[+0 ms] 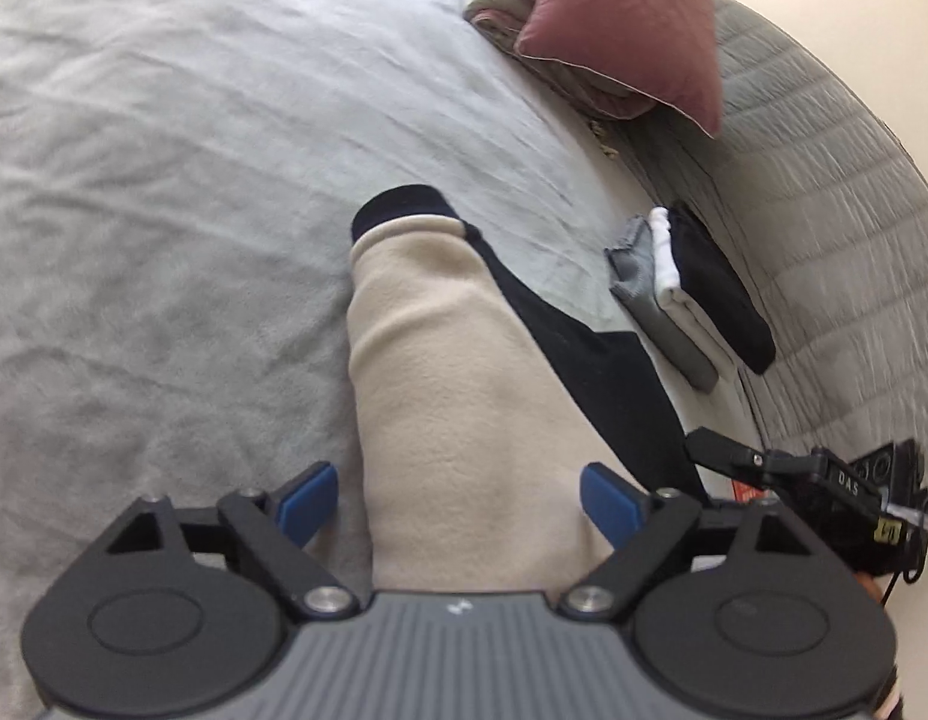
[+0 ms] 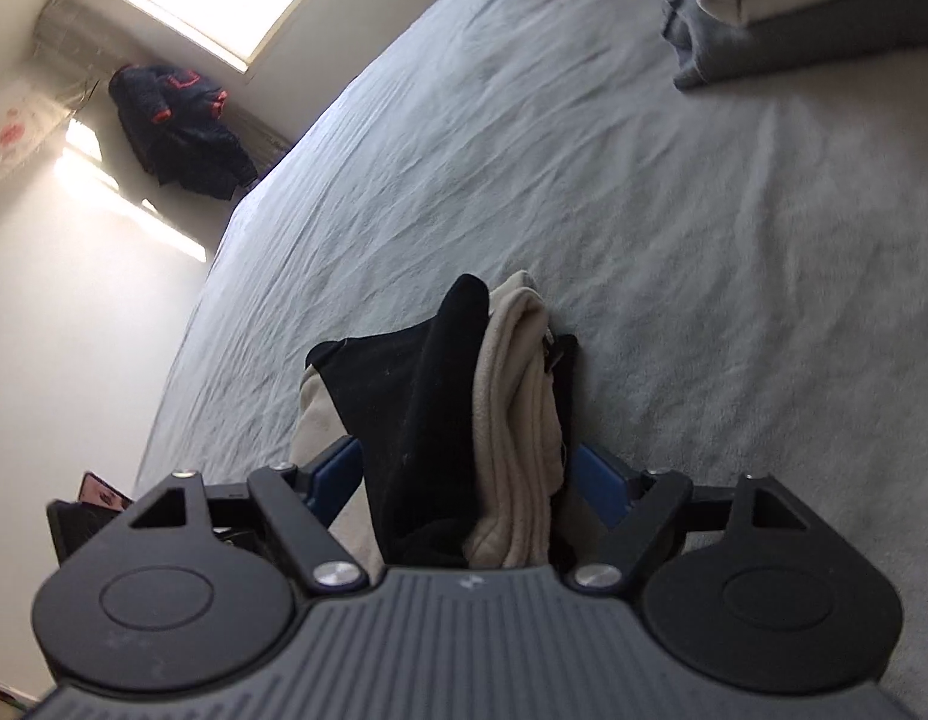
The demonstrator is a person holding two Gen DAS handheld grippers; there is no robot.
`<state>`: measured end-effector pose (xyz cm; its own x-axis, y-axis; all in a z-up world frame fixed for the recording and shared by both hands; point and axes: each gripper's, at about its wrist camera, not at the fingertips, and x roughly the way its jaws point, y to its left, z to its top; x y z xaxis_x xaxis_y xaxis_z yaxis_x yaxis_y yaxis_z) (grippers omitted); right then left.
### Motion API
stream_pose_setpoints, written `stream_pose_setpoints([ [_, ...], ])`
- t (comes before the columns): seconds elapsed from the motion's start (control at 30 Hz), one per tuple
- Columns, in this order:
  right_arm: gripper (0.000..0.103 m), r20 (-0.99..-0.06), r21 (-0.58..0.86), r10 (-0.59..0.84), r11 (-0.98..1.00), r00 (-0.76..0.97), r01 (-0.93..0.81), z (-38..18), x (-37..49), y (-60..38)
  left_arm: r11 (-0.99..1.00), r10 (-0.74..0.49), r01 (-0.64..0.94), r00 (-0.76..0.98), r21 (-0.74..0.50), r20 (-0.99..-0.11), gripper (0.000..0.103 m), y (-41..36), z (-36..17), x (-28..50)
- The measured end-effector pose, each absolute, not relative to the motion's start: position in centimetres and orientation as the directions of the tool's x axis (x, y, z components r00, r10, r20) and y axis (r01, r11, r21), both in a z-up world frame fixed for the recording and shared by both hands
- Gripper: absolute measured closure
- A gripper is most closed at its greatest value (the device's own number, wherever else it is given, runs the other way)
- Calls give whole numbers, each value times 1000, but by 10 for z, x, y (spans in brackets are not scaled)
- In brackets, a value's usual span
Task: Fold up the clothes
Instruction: 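Grasp the folded beige bundle with both grippers and lift it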
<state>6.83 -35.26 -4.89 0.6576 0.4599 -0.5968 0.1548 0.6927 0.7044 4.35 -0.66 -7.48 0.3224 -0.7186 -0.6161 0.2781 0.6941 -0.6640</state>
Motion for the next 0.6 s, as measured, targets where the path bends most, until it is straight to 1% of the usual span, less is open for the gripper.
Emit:
stream_pose_setpoints([
  [0.03,24,-600,716,467,676,650,175,-53,71,-354,690,-722,275,328,-669,-609,17,-8,-77,44],
  [0.07,30,-601,727,476,659,642,192,-58,74,-355,687,-724,274,333,-673,-604,19,-10,-78,45],
  [0.17,37,-590,762,502,606,633,229,-71,81,-357,678,-732,277,341,-681,-590,25,-15,-81,48],
  [0.27,39,-575,774,505,590,643,229,-72,84,-352,671,-735,267,357,-691,-576,28,-16,-84,49],
  [0.33,42,-572,773,500,593,650,226,-71,86,-347,678,-727,258,371,-688,-577,32,-17,-84,50],
  [0.4,47,-577,766,488,601,655,227,-67,86,-342,692,-712,255,391,-675,-583,43,-18,-82,49],
  [0.43,50,-578,764,484,603,658,228,-65,85,-341,697,-707,253,403,-671,-582,45,-18,-81,48],
  [0.5,53,-580,758,473,612,664,226,-59,84,-337,707,-695,253,424,-661,-581,52,-17,-77,46],
  [0.6,55,-570,760,465,612,678,219,-52,81,-336,727,-674,262,449,-634,-587,57,-21,-68,42],
])
